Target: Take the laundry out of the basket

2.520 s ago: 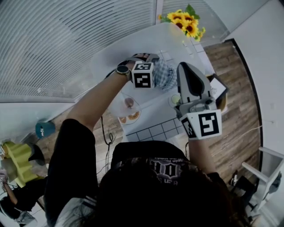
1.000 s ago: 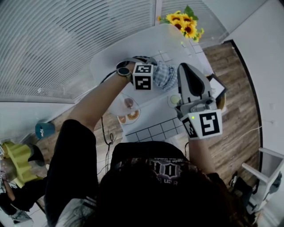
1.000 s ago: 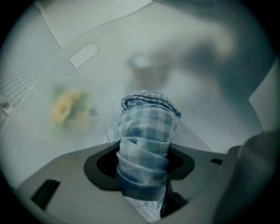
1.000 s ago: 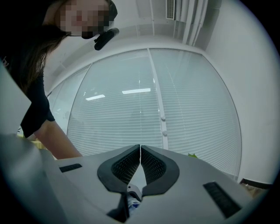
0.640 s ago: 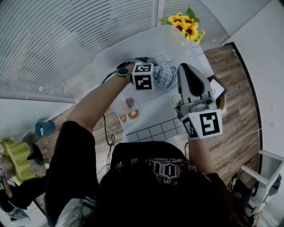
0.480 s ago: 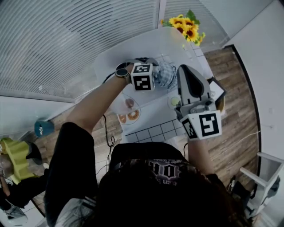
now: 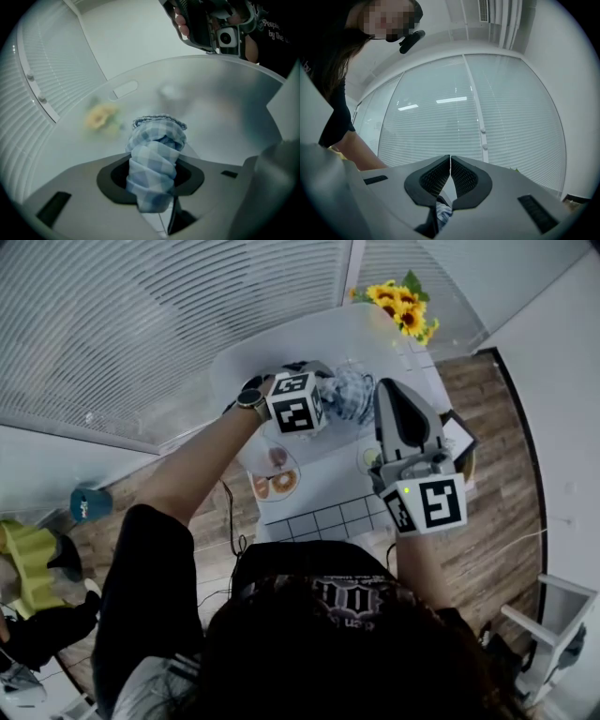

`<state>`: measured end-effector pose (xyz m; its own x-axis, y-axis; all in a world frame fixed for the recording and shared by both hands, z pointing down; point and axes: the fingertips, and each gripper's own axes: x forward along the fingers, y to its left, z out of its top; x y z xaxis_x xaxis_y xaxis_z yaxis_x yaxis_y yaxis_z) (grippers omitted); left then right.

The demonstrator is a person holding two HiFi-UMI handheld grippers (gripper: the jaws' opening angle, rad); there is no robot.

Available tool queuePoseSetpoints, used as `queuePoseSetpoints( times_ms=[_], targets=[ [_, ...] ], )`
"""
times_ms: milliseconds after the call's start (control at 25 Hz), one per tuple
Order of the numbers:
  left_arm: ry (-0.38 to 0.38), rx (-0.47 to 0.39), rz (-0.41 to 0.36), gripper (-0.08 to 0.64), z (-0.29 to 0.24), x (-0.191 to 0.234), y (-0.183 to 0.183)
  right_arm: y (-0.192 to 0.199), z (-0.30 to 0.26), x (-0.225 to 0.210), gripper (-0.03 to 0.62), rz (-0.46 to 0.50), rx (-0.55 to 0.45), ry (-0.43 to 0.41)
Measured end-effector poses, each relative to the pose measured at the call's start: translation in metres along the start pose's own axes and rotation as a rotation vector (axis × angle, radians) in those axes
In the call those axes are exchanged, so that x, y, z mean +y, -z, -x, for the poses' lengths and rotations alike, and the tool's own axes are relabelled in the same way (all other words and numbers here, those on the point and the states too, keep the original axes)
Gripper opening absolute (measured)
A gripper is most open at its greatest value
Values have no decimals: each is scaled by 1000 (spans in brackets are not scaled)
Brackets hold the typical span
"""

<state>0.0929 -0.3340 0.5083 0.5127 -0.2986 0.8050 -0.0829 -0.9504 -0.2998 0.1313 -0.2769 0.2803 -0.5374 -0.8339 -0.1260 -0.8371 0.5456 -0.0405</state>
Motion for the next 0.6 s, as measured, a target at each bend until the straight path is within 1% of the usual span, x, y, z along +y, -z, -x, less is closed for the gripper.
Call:
queuePoseSetpoints(
  times_ms=[280,400,600],
  targets=[
    [-103,-65,157,156,28,18,-8,5,-6,8,29,-38,14,-33],
    [-132,-87,190,156,41,21,-9,4,-8,13,29,-34,13,-42],
    [-172,-138,223,155,64,21,-17,3,-12,18,29,-26,10,-50]
  ],
)
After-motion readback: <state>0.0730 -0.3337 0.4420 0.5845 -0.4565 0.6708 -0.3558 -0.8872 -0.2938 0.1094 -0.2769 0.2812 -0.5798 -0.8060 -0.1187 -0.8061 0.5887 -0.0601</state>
